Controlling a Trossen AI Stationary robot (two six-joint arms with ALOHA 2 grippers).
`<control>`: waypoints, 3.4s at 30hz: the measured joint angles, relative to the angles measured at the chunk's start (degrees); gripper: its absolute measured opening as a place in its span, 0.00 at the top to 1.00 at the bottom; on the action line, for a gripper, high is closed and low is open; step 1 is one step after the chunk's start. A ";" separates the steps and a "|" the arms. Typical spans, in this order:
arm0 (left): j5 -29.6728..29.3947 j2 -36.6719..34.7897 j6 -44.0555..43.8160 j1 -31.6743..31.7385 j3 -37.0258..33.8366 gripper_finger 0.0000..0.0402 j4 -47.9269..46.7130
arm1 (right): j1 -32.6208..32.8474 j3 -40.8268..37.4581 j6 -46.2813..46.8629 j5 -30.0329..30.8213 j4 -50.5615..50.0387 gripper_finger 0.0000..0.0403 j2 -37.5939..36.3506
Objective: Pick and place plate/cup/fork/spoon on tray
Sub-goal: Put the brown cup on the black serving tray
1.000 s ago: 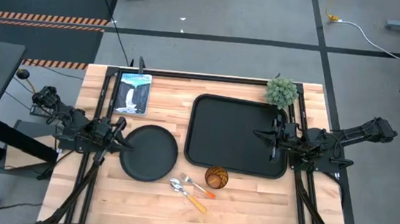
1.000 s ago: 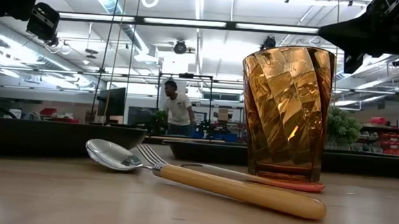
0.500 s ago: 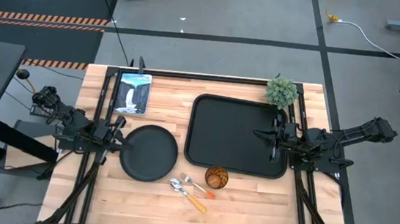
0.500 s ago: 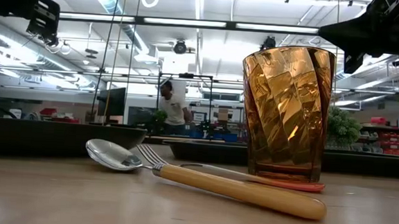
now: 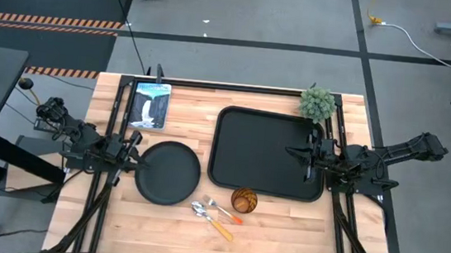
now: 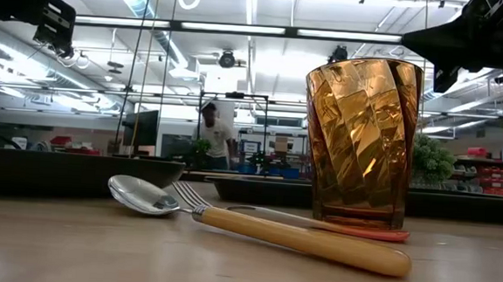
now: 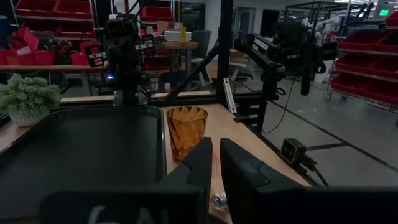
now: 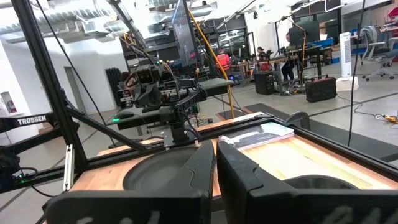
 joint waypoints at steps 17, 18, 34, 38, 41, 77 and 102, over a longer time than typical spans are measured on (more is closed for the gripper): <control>0.17 0.11 -5.70 0.07 -0.02 0.90 5.91 | 0.00 0.02 0.00 -0.01 0.00 0.93 0.00; 0.11 0.11 -5.07 0.07 -0.02 0.90 6.32 | 0.01 0.02 -0.02 -0.02 0.00 0.93 0.00; -24.63 6.95 12.95 2.18 -7.11 0.90 19.12 | 0.02 0.01 0.00 -0.01 0.00 0.93 0.00; -23.74 9.58 19.65 5.68 -9.02 0.90 28.17 | 0.00 0.01 0.00 0.00 0.00 0.93 0.00; -23.96 11.93 23.44 9.33 -9.00 0.90 31.64 | 0.02 0.02 0.00 0.00 0.00 0.93 0.00; 1.89 66.04 -9.05 28.76 10.76 0.90 46.97 | 0.01 0.00 -0.01 0.00 0.00 0.93 0.00; 26.21 103.21 -8.98 28.61 67.69 0.59 -9.12 | 0.00 0.02 -0.02 0.00 0.08 0.93 0.00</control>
